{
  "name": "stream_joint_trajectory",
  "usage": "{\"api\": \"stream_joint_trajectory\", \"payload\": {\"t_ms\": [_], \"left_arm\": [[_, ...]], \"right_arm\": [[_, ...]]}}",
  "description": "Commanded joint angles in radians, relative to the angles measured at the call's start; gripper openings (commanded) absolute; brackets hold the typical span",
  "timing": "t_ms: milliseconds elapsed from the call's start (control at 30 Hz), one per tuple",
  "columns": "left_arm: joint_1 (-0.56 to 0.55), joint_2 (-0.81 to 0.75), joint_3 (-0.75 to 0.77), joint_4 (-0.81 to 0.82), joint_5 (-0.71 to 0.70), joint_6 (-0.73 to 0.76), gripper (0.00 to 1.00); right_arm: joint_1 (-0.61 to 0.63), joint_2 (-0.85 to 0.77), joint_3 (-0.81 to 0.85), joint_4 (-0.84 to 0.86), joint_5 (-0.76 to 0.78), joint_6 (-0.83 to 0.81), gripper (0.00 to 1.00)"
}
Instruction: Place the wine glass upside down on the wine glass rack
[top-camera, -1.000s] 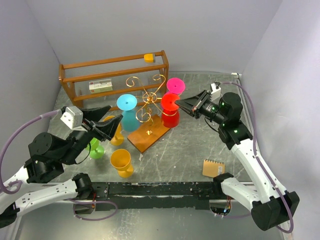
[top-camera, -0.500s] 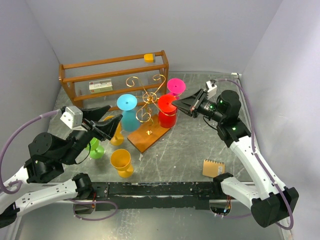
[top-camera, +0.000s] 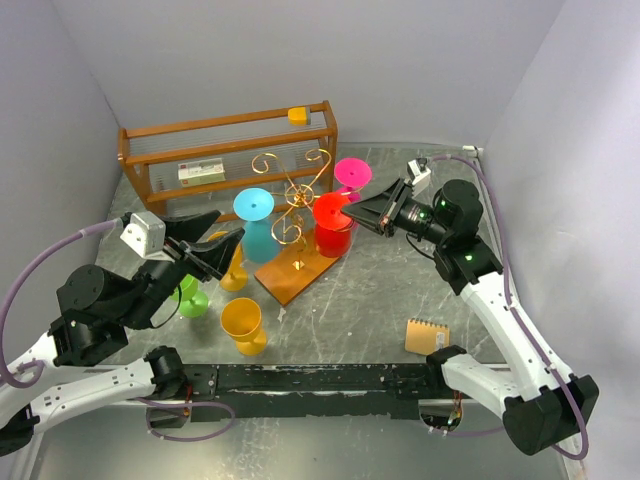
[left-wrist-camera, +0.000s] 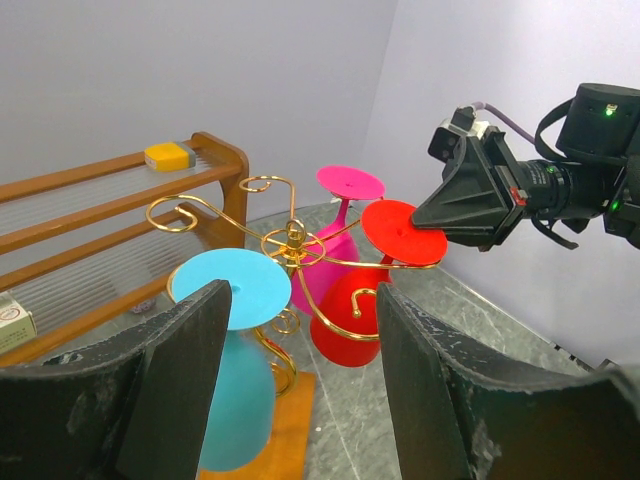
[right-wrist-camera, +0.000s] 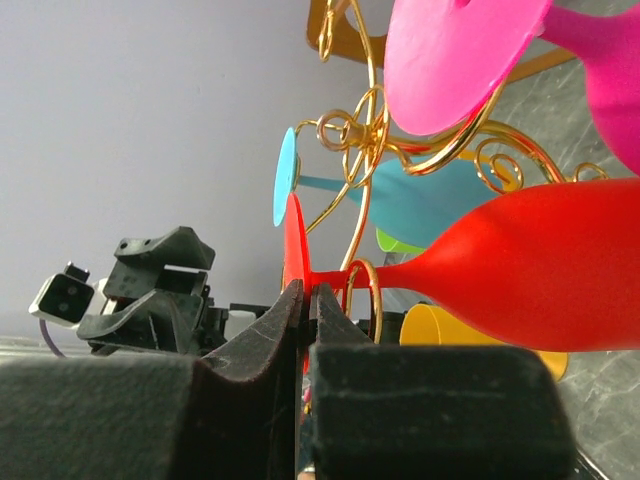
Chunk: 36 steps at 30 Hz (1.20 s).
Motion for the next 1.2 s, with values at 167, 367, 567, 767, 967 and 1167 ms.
{"api": "stream_joint_trajectory", "payload": {"t_ms": [167, 367, 567, 767, 967, 1167], "left_arm": [[-0.008, 0.002, -0.007, -0.004, -0.018, -0.007, 0.71], [-0.009, 0.002, -0.007, -0.005, -0.018, -0.009, 0.7], [-0.01, -0.007, -0.01, -0.004, -0.022, -0.009, 0.7], [-0.012, -0.006, -0.01, -0.005, -0.024, -0.01, 0.7], [-0.015, -0.01, -0.009, -0.006, -0.027, -0.01, 0.7], [-0.017, -0.013, -0.01, -0.004, -0.029, -0.009, 0.7]], "right_arm": [[0.01, -0.066, 0.009, -0.023, -0.048, -0.05, 0.0], [0.009, -0.09, -0.005, -0.056, -0.035, -0.059, 0.0], [0.009, -0.098, -0.006, -0.071, -0.027, -0.063, 0.0], [0.009, -0.108, 0.015, -0.135, 0.015, -0.098, 0.0], [0.009, -0.115, 0.028, -0.182, 0.071, -0.125, 0.0], [0.009, -0.113, 0.031, -0.2, 0.112, -0.137, 0.0]]}}
